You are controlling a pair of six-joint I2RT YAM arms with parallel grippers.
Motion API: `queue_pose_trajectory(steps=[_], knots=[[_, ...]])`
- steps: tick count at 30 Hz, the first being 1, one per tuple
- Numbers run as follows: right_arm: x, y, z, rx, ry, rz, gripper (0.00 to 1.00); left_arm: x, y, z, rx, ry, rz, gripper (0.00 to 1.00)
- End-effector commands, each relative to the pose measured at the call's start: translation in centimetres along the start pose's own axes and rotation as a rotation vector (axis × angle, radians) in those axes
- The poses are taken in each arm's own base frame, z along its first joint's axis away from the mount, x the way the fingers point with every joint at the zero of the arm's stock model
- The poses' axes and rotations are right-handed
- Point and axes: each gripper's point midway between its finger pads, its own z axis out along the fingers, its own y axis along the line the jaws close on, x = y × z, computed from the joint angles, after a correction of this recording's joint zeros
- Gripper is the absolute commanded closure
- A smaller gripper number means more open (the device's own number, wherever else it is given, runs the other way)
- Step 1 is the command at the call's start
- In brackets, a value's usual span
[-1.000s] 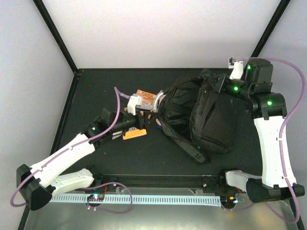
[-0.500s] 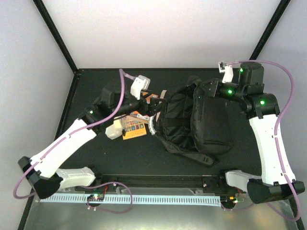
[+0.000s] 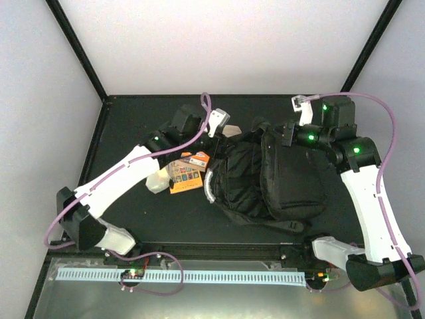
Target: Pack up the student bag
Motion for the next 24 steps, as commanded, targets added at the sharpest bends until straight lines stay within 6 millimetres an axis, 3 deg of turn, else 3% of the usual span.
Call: queue_pose_trajectory(steps=[1, 5, 11, 13, 17, 24], knots=[[-0.5, 1.1, -1.0, -0.02, -0.049, -0.051, 0.98, -1.0, -0.1, 0.3, 0.011, 0.013, -0.011, 0.41], [-0.2, 1.2, -0.9, -0.028, -0.041, -0.054, 0.98, 0.5, 1.1, 1.5, 0.013, 0.079, -0.063, 0.44], [0.2, 0.9, -0.5, -0.036, -0.023, -0.048, 0.98, 1.7, -1.1, 2.4, 0.201, 0.147, -0.071, 0.38], [0.2, 0.9, -0.5, -0.038, -0.024, -0.048, 0.98, 2.1, -0.9, 2.6, 0.196, 0.16, -0.071, 0.5], [-0.1, 0.5, -0.7, -0.003, -0.041, -0.051, 0.98, 3.1, 1.3, 2.7, 0.1, 0.196, -0.104, 0.96], [-0.5, -1.5, -2.4, 0.167, -0.095, -0.061, 0.98, 5.3, 4.8, 1.5, -0.05, 0.207, -0.164, 0.99]])
